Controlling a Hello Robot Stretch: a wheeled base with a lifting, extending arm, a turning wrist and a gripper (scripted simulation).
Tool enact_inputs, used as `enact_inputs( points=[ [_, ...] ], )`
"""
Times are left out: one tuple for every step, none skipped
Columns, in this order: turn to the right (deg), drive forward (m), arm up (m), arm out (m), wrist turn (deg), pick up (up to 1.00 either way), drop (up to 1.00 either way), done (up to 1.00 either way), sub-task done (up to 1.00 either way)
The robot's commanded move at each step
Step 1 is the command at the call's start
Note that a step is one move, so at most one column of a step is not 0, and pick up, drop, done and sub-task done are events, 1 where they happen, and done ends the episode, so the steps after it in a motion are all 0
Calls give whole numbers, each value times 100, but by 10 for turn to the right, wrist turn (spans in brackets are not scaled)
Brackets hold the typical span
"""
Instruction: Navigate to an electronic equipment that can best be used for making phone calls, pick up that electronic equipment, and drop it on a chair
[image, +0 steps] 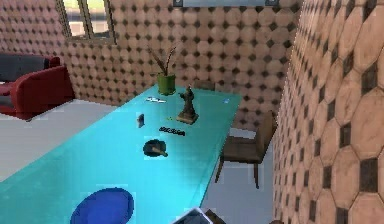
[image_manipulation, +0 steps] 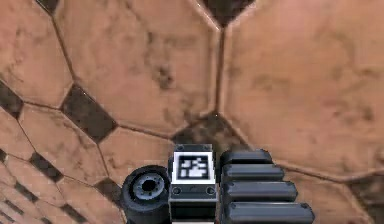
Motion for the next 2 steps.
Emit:
enact_inputs(
  points=[
    [450,0,0,0,0,0,0,0,0],
    [-450,0,0,0,0,0,0,0,0]
  ],
)
